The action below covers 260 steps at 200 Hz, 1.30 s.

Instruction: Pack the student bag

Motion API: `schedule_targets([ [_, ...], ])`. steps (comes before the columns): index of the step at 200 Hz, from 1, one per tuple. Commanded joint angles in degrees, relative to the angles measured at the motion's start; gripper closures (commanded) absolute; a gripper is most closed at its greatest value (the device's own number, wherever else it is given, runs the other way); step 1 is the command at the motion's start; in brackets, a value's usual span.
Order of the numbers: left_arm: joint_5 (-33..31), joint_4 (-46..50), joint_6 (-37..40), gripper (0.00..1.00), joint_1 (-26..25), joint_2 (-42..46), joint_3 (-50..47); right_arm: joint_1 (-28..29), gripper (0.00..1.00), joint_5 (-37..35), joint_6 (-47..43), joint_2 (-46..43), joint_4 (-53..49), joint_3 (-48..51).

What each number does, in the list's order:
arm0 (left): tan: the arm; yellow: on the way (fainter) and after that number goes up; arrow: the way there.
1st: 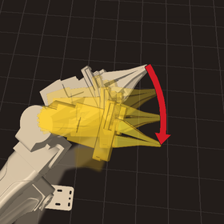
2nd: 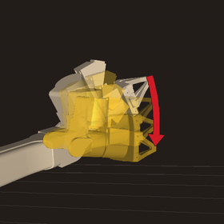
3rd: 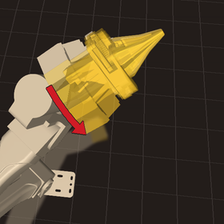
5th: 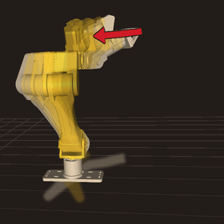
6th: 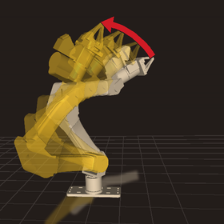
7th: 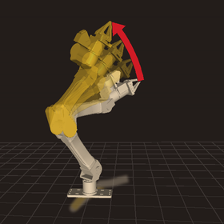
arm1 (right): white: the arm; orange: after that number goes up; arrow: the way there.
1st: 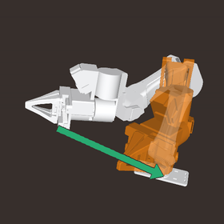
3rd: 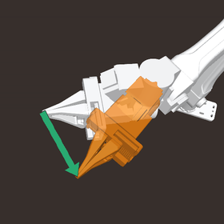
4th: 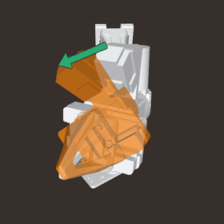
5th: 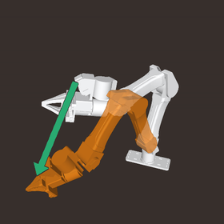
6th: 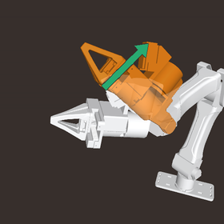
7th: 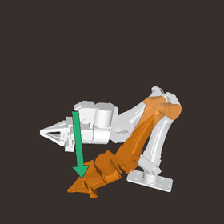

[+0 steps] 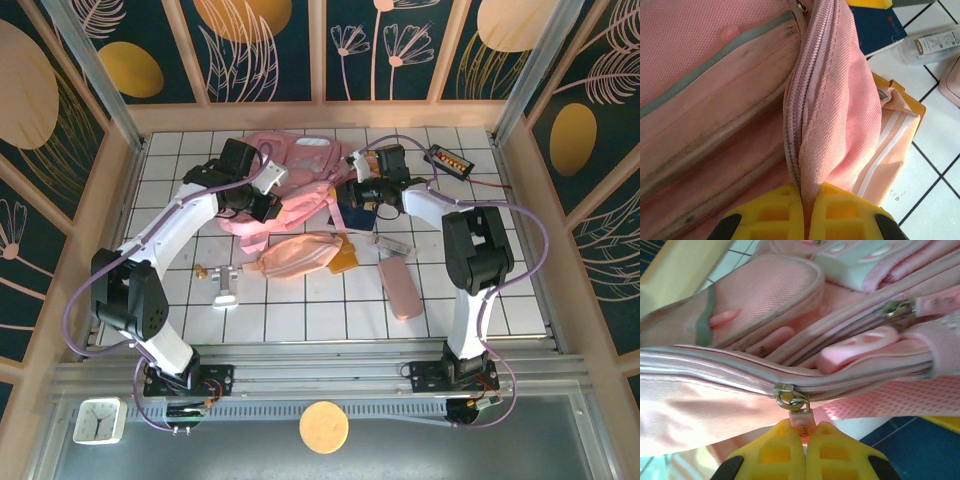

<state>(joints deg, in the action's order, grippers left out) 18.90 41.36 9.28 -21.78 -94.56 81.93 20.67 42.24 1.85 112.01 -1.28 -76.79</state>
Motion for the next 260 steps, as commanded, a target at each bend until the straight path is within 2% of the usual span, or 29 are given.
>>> schedule_targets([
  [1, 1.7, -5.6, -2.9, 1.0, -0.8, -0.3, 3.3, 0.5, 1.0, 13.3, 7.6, -0.8, -4.8, -2.5],
  [27, 1.9, -6.7, -3.6, 1.0, -3.2, -2.1, 3.8, 1.4, 1.0, 23.8, 18.4, 0.1, 0.7, -2.3],
  [37, 2.0, -7.1, -3.6, 1.0, -4.3, -2.9, 4.2, 1.9, 1.0, 26.8, 26.0, 0.8, 7.3, -1.2],
  [54, 2.2, -9.0, -4.3, 1.0, -6.4, -3.3, 3.9, 3.3, 1.0, 29.2, 44.6, 2.0, 26.1, 2.4],
  [68, 1.7, -11.2, -5.4, 1.0, -7.9, -3.3, 3.0, 4.6, 1.0, 28.9, 65.4, 4.4, 49.9, 5.8],
  [89, 2.0, -16.3, -8.8, 1.0, -8.7, -2.1, 0.6, 6.1, 1.0, 24.3, 95.3, 10.1, 84.6, 8.0],
  [99, 1.7, -18.7, -10.4, 1.0, -8.8, -1.1, -0.9, 6.1, 1.0, 22.4, 103.7, 11.9, 92.8, 8.1],
  [108, 0.9, -19.9, -11.3, 1.0, -8.8, 0.1, -1.8, 5.7, 1.0, 21.9, 105.3, 11.9, 94.5, 8.7],
  [110, 0.6, -20.1, -11.5, 1.0, -8.8, 0.4, -2.0, 5.5, 1.0, 22.0, 105.1, 11.7, 94.1, 9.0],
  [112, 0.3, -20.2, -11.6, 0.95, -8.7, 0.6, -2.3, 5.4, 1.0, 22.1, 104.7, 11.5, 93.5, 9.3],
  [126, -2.0, -19.8, -11.5, 0.53, -8.8, 2.7, -3.5, 4.4, 1.0, 24.3, 99.0, 9.2, 85.5, 11.0],
  [137, -4.0, -18.9, -11.3, 0.36, -8.7, 4.6, -4.8, 3.7, 1.0, 25.8, 93.0, 7.3, 77.7, 11.9],
  [149, -7.5, -18.6, -12.0, 0.26, -8.4, 7.7, -7.2, 2.9, 1.0, 26.6, 87.9, 5.2, 70.5, 13.3],
  [165, -11.0, -18.5, -14.3, 0.21, -7.3, 11.8, -11.3, 1.9, 1.0, 26.8, 77.7, 2.1, 54.3, 13.6],
  [175, -12.3, -17.8, -15.5, 0.2, -6.4, 13.7, -13.7, 1.4, 1.0, 25.7, 64.6, 0.1, 34.0, 11.2],
  [192, -15.0, -16.3, -15.2, 0.2, -5.8, 15.7, -17.2, 0.6, 1.0, 19.4, 37.0, 0.7, -5.3, -0.6],
  [207, -16.5, -15.1, -13.3, 0.2, -5.8, 16.0, -18.6, -0.1, 1.0, 13.3, 23.3, 3.5, -26.0, -10.3],
  [229, -17.3, -14.1, -9.0, 0.2, -5.8, 14.9, -18.5, -1.9, 1.0, 7.4, 16.1, 3.6, -36.8, -15.4],
  [260, -14.7, -12.5, -3.4, 0.24, -5.8, 11.1, -17.3, -3.5, 1.0, 3.7, 12.3, 1.8, -41.3, -16.8],
])
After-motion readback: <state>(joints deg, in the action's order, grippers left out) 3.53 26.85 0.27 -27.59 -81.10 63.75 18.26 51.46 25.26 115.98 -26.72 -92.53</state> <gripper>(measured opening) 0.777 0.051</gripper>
